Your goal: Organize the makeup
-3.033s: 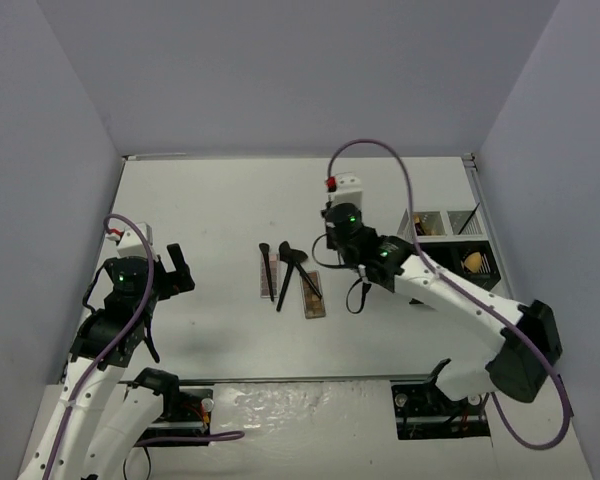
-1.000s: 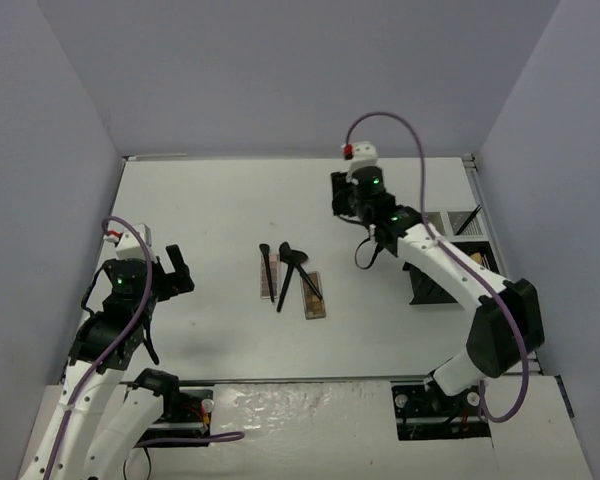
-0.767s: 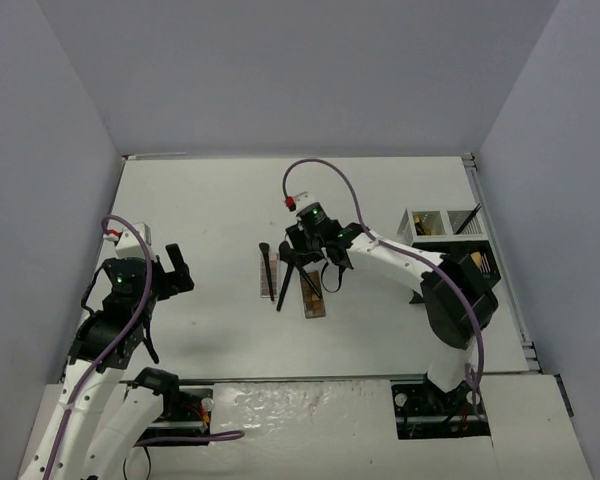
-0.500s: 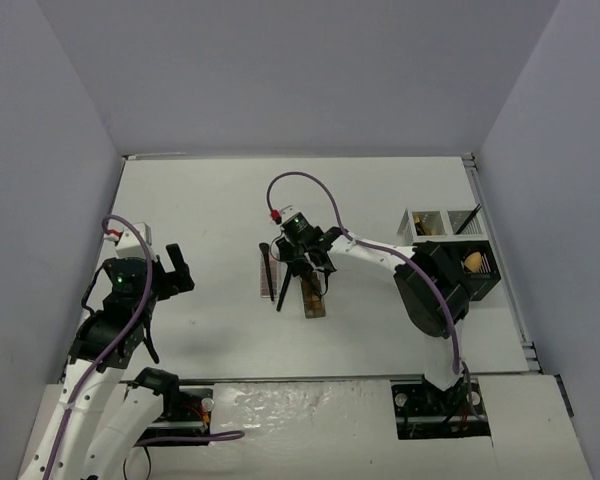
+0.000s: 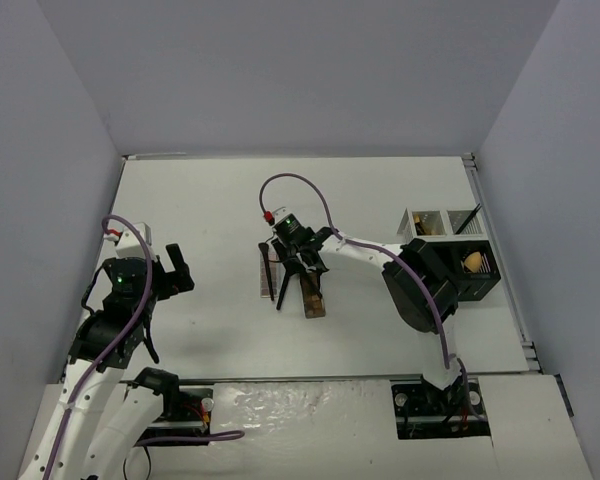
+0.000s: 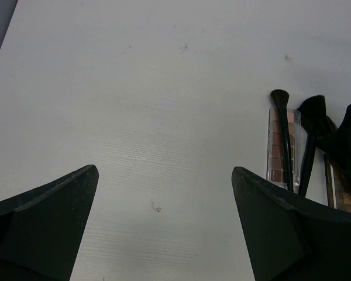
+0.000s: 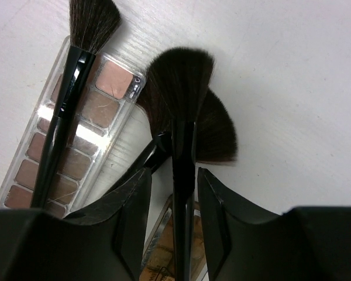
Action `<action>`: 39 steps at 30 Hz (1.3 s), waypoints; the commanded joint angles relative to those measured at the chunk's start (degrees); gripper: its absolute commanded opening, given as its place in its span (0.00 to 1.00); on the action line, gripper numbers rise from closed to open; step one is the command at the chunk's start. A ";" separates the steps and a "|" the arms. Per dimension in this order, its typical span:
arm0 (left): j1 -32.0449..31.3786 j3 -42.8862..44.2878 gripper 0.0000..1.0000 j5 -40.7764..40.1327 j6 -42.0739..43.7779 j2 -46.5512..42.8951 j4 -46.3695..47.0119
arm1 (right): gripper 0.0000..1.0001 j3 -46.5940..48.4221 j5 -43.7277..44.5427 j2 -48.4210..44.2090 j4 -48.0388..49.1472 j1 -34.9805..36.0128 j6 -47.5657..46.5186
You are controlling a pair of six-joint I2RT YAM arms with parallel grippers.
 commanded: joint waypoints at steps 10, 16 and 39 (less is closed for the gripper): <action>0.44 1.33 0.97 -0.05 -0.55 0.57 1.98 | 0.00 2.27 5.82 -6.08 -1.18 0.62 -0.49; 0.44 1.33 0.97 0.00 -0.48 0.57 2.02 | 0.00 2.40 14.41 -16.71 -0.61 -1.94 -2.06; 0.53 1.41 0.97 0.04 -0.48 0.48 2.07 | 0.00 -25.26 30.18 -40.42 47.85 -48.72 -5.19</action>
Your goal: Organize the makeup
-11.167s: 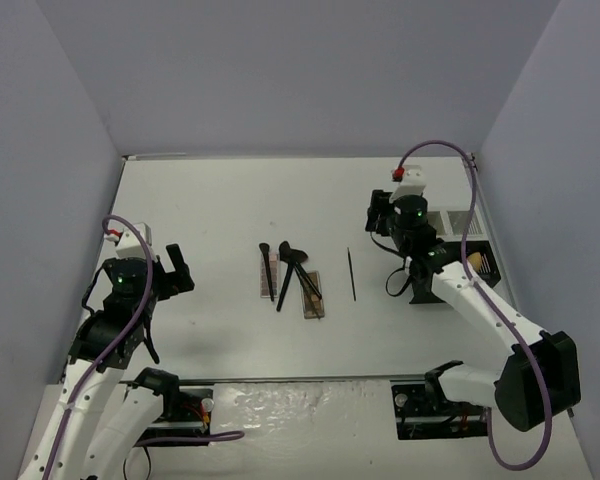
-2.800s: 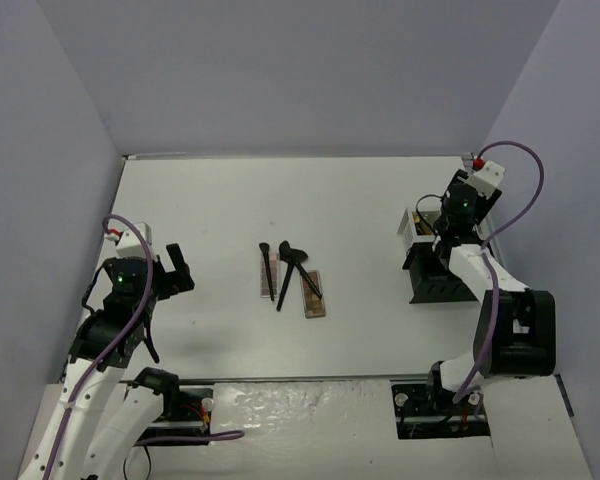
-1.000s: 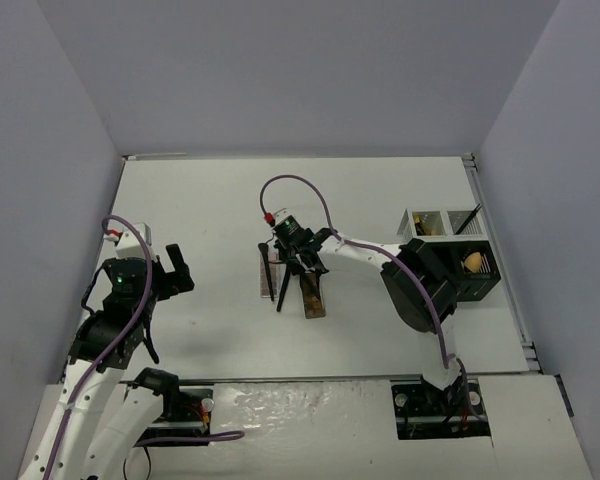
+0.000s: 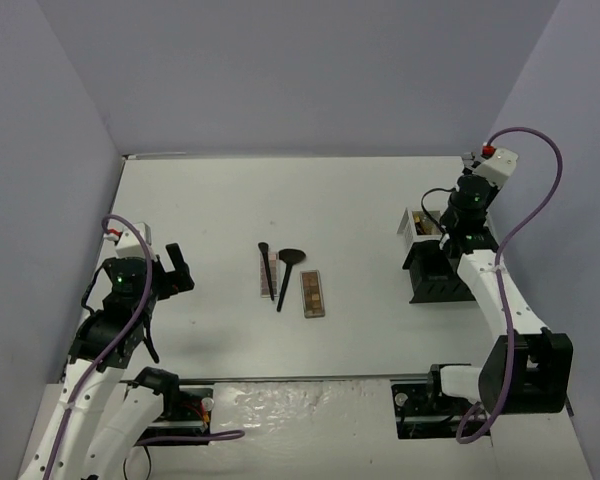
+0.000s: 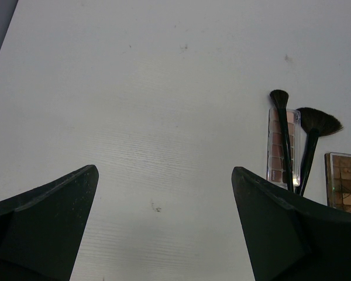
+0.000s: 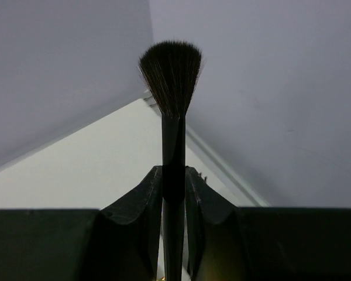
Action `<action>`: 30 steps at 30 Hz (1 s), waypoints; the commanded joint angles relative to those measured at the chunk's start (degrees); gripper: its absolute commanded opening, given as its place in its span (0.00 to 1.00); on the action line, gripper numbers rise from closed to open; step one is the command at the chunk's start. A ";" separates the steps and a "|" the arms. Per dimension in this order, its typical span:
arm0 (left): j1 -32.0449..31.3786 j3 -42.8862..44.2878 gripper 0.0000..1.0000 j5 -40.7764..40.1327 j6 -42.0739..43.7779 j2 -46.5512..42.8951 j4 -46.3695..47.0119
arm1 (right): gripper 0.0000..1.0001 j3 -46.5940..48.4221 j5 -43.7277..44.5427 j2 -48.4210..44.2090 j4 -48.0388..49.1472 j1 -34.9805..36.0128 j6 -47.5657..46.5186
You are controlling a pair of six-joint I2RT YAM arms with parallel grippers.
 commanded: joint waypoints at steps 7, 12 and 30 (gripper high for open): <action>0.49 1.50 0.97 -0.05 -0.48 1.02 2.07 | 0.00 -0.80 1.98 7.80 21.82 -7.60 -2.28; 0.57 1.68 0.97 -0.14 -0.48 1.46 1.90 | 0.00 -1.84 1.59 11.82 26.83 -7.70 -2.86; 0.75 1.79 0.97 0.02 -0.40 1.37 2.00 | 0.43 -8.21 -2.91 9.34 27.07 -5.70 -0.16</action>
